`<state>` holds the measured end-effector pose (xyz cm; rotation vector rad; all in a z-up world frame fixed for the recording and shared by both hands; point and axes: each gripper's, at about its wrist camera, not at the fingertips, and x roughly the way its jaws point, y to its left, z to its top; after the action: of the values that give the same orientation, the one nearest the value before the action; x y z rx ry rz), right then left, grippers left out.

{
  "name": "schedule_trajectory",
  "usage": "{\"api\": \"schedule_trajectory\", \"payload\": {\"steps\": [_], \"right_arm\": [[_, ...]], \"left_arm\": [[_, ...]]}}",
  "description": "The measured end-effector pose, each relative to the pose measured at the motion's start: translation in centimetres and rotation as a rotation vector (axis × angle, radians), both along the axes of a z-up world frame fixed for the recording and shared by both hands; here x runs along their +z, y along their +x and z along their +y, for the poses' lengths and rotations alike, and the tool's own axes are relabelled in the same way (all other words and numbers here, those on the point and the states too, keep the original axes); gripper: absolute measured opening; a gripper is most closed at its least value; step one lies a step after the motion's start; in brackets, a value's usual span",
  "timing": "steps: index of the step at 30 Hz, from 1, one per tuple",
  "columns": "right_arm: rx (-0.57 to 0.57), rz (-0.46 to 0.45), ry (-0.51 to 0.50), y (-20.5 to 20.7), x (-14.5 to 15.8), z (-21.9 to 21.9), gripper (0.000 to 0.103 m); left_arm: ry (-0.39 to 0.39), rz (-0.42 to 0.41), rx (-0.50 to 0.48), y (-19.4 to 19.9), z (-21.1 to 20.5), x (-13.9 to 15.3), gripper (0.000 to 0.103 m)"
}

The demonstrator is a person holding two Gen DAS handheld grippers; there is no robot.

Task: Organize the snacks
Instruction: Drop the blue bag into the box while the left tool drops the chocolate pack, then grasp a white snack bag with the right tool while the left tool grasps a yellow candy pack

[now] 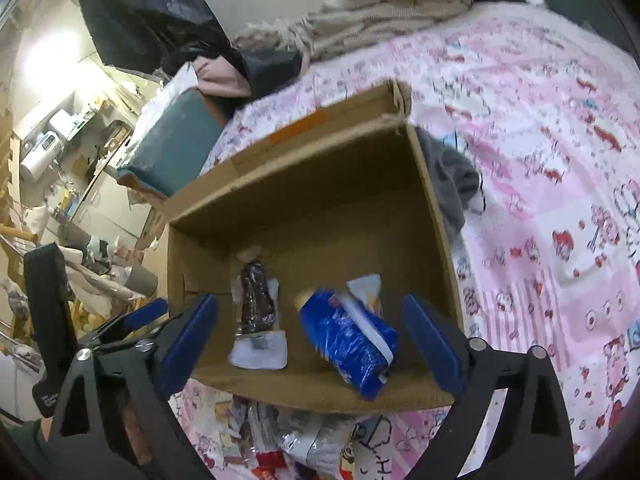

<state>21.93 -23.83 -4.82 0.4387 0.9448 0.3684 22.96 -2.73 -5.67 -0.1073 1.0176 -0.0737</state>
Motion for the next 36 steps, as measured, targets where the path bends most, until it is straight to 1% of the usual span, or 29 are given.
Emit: {"api": "schedule_trajectory", "payload": {"steps": [2, 4, 6, 13, 20, 24, 29, 36], "right_arm": [[0.016, -0.003, -0.012, 0.0, 0.1, 0.3, 0.096], [0.016, 0.003, -0.016, 0.0, 0.0, 0.4, 0.096], [0.015, 0.011, -0.015, 0.1, -0.1, 0.4, 0.096], [-0.016, 0.01, 0.007, -0.2, 0.3, -0.2, 0.096], [-0.03, -0.009, 0.006, -1.0, 1.2, -0.6, 0.096], [-0.03, -0.034, -0.005, -2.7, 2.3, -0.5, 0.096], [-0.028, -0.048, -0.015, -4.7, 3.2, -0.5, 0.096], [-0.052, 0.0, -0.011, -8.0, 2.8, -1.0, 0.096]], "left_arm": [[0.003, -0.004, -0.014, -0.2, -0.1, 0.3, 0.098], [0.023, -0.02, -0.018, -0.5, -0.2, 0.5, 0.098], [0.038, -0.035, -0.01, -0.8, 0.0, 0.8, 0.098], [0.049, -0.037, 0.015, -1.6, 1.0, 0.9, 0.098], [0.064, -0.053, 0.044, -2.8, 2.0, 1.8, 0.098], [0.071, -0.053, 0.062, -4.1, 2.7, 2.3, 0.098], [0.05, -0.027, 0.096, -6.5, 4.1, 2.4, 0.098], [0.047, 0.003, 0.129, -10.1, 5.5, 2.2, 0.098]]}}
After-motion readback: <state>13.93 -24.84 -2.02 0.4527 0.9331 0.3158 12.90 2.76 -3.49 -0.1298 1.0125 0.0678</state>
